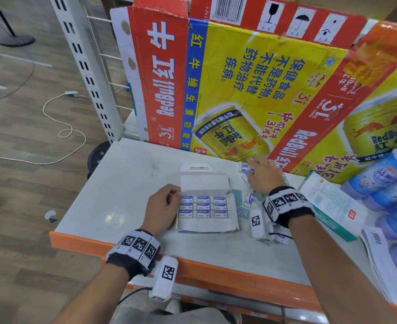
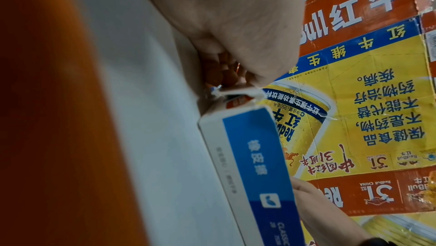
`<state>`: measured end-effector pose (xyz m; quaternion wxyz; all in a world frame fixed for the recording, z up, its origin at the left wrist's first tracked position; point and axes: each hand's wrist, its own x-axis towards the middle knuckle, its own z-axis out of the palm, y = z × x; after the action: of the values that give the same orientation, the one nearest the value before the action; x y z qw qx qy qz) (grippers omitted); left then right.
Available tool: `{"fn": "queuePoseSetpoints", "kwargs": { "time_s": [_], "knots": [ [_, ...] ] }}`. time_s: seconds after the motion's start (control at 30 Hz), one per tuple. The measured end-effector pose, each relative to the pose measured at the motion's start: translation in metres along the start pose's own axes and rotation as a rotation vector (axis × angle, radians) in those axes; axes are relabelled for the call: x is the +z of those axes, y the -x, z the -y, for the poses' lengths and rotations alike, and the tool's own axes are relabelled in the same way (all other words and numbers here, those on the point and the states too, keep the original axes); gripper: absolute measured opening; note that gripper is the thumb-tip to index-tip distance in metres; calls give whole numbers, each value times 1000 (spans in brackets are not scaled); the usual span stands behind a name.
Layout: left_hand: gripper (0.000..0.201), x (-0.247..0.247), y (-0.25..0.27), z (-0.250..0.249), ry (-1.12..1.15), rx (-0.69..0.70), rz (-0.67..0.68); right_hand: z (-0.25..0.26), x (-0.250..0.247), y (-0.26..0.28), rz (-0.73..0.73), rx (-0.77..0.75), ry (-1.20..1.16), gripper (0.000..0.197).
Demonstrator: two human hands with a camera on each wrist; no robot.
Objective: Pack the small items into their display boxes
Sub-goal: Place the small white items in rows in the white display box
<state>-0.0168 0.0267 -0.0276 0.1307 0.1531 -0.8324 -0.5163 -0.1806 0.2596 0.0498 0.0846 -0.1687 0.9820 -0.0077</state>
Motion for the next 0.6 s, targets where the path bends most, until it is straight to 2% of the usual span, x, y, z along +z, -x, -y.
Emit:
{"fn": "queuePoseSetpoints", "kwargs": {
  "time_s": [0.07, 0.2, 0.37, 0.5, 0.6],
  "knots": [
    [14, 0, 0, 1, -2, -2, 2, 0, 1, -2, 28, 7, 22, 42],
    [13, 0, 0, 2, 3, 9, -2, -2, 5, -2, -40, -11, -79, 24],
    [13, 1, -1, 1, 13, 19, -11, -4, 9, 2, -117, -36, -161, 29],
    [12, 1, -2, 1, -3, 13, -7, 0, 8, 10, -146, -33, -451, 23],
    [12, 0, -1, 0, -1, 17, -7, 17, 5, 25, -103, -117, -587, 21]
  ]
}}
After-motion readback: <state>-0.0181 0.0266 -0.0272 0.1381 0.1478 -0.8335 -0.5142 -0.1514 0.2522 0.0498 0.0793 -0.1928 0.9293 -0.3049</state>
